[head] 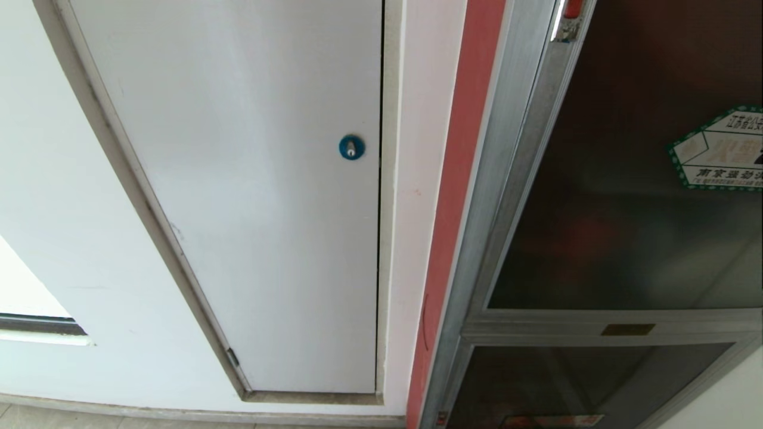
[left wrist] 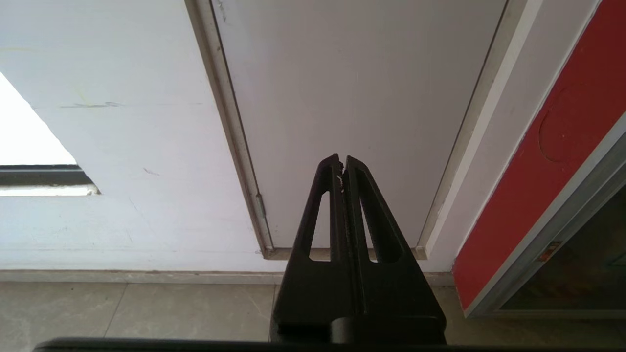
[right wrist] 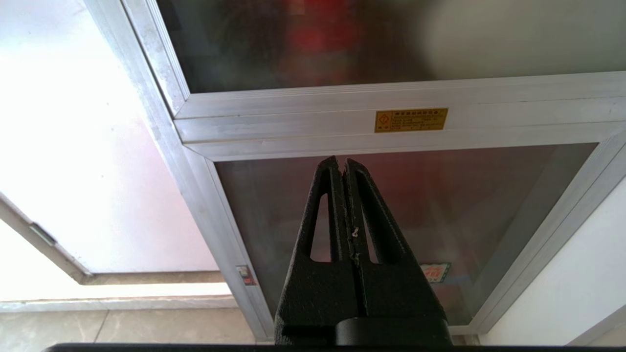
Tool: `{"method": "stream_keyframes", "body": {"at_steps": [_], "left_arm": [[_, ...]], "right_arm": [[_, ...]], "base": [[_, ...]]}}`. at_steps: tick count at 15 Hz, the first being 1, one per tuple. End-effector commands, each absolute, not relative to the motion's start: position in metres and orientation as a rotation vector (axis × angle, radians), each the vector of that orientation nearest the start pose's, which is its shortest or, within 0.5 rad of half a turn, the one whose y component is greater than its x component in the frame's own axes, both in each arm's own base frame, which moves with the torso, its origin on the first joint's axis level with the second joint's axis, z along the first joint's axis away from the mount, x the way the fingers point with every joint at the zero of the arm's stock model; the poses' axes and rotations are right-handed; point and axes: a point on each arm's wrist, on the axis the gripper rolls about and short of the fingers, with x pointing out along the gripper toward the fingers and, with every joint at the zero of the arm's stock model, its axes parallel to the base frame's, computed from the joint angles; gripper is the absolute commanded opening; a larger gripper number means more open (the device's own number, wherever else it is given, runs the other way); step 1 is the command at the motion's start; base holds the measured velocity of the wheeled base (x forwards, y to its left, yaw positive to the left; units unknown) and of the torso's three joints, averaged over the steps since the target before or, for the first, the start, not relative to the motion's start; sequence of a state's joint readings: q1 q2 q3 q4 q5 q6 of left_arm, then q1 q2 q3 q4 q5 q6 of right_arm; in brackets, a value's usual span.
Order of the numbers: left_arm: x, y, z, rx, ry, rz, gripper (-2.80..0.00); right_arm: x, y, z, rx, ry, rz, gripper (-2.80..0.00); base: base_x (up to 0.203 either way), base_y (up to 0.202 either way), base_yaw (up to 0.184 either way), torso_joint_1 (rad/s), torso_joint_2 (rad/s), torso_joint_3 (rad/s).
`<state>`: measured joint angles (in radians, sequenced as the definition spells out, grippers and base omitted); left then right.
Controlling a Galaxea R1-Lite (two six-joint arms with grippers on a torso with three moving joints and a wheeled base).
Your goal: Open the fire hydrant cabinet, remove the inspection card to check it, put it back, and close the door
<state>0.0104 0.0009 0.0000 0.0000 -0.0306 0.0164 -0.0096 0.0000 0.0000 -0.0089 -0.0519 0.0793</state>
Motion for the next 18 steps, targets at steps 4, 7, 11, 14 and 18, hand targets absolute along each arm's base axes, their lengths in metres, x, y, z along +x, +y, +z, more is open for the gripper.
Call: {"method": "stream_keyframes", "body": {"at_steps": [4,7,11,14,18], "left_arm": [[-0.023,-0.001,0.076,0.017,0.001,-0.020,-2.80],[-0.023,-0.001,0.075,0.017,0.002,-0.020,-2.80],[-0.023,-0.001,0.076,0.017,0.001,-0.020,-2.80],[-0.023,-0.001,0.076,0.017,0.001,-0.021,-2.80],[-0.023,-0.001,0.075,0.017,0.002,-0.020,-2.80]], "right_arm": [[-0.023,-0.001,0.076,0.075,-0.010,-0.061,-2.80],[-0.023,-0.001,0.076,0.083,-0.010,-0.063,-2.80],[-0.023,-0.001,0.076,0.080,-0.010,-0.063,-2.80],[-0.026,-0.001,0.089,0.081,-0.056,-0.059,-2.80],[-0.032,0.000,0.135,0.078,-0.091,-0.003,-2.80]], "base": [[0.000,0.000,0.000,0.000,0.00,0.000],[0.000,0.000,0.000,0.000,0.00,0.000],[0.000,0.000,0.000,0.000,0.00,0.000],[0.000,0.000,0.000,0.000,0.00,0.000],[0.000,0.000,0.000,0.000,0.00,0.000]]}}
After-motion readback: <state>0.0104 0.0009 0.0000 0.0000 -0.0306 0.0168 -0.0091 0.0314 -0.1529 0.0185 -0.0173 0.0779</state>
